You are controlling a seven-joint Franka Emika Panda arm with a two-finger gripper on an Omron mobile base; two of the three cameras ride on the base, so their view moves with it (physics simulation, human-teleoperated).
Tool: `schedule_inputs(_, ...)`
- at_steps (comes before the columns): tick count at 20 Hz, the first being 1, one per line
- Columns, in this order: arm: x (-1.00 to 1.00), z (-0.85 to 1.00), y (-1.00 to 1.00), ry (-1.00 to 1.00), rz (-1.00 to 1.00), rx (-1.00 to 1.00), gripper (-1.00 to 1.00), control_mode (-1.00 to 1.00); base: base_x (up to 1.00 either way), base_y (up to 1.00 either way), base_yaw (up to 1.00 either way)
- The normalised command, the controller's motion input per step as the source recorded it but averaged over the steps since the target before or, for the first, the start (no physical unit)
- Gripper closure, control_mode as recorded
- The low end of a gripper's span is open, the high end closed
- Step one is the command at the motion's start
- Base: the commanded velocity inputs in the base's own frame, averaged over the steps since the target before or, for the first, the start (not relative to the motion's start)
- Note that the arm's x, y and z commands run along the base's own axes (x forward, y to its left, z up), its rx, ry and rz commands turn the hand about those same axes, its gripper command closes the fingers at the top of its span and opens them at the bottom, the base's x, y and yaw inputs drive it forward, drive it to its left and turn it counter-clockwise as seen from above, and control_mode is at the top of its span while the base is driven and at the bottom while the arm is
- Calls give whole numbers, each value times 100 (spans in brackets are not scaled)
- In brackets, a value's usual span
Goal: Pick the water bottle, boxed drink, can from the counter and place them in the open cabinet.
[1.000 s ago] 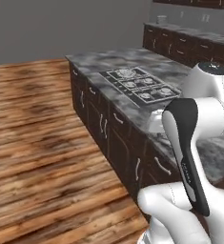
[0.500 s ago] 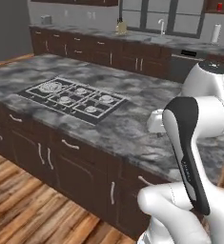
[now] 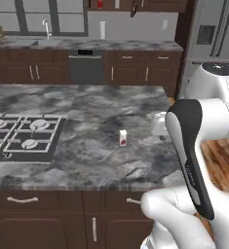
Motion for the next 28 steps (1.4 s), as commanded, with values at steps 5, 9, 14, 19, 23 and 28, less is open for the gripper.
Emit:
schedule_inputs(5, 0, 0, 0, 0, 0, 0, -100, 100, 68, 57, -80)
schedule_inputs(9, 0, 0, 0, 0, 0, 0, -100, 100, 81, 93, -36)
schedule_inputs(14, 0, 0, 0, 0, 0, 0, -100, 100, 78, 85, -14)
schedule_inputs(19, 0, 0, 0, 0, 0, 0, -100, 100, 5, 5, -1)
schedule_inputs(23, 0, 0, 0, 0, 0, 0, -100, 100, 0, 0, 0)
schedule_inputs(28, 0, 0, 9, -2, 1, 0, -100, -100, 0, 0, 0)
